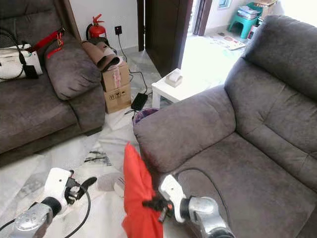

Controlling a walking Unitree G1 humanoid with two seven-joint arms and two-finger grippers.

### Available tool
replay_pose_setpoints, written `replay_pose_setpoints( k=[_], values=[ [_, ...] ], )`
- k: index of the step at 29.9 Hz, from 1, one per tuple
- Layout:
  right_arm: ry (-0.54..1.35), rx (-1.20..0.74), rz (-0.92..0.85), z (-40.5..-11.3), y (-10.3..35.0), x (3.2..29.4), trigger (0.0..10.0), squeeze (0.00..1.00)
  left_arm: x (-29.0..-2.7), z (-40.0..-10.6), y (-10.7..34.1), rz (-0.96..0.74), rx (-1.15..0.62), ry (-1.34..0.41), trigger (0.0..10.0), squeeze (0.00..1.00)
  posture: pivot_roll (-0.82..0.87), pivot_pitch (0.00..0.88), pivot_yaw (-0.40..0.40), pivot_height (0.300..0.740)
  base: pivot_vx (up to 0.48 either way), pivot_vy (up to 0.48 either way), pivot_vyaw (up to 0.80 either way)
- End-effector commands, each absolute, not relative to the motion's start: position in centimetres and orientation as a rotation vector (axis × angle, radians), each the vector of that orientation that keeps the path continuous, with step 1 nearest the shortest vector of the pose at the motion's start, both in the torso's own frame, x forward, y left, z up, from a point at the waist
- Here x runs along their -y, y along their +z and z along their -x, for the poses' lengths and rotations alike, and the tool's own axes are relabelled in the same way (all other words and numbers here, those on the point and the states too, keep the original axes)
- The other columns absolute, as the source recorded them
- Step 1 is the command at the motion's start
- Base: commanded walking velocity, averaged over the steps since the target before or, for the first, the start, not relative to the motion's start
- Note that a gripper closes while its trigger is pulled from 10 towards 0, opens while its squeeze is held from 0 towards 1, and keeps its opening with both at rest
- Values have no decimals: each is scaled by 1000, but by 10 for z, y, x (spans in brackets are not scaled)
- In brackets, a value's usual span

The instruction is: Move the pillow to the sofa from floor

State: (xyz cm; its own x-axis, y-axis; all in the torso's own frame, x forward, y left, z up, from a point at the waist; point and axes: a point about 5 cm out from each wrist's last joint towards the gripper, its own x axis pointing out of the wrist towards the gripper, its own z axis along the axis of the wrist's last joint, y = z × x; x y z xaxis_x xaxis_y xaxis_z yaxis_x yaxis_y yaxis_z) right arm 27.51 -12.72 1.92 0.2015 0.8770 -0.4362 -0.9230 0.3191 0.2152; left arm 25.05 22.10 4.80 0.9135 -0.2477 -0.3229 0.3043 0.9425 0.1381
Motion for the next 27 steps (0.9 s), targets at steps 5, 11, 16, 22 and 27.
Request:
replay_pose_setpoints(
  k=[5,11,16,22,27],
  values=[
    [1121,-396,209,-299,38,117,10000,0,-218,-251,47,-197,-321,-313,10000,0,221,67,-32,740,0,0,0],
    [780,-317,123,-317,44,125,10000,0,-212,-256,52,-127,-240,-187,10000,0,225,78,-34,740,0,0,0],
    [562,-240,-128,-320,46,131,10000,0,-210,-254,55,27,-163,-31,10000,0,215,98,-35,740,0,0,0],
    [462,-231,-216,-314,38,127,10000,0,-209,-251,53,44,-152,39,10000,0,212,109,-35,740,0,0,0],
    [461,-226,-221,-314,39,122,10000,0,-206,-250,54,70,-141,27,10000,0,213,118,-36,740,0,0,0]
  ],
)
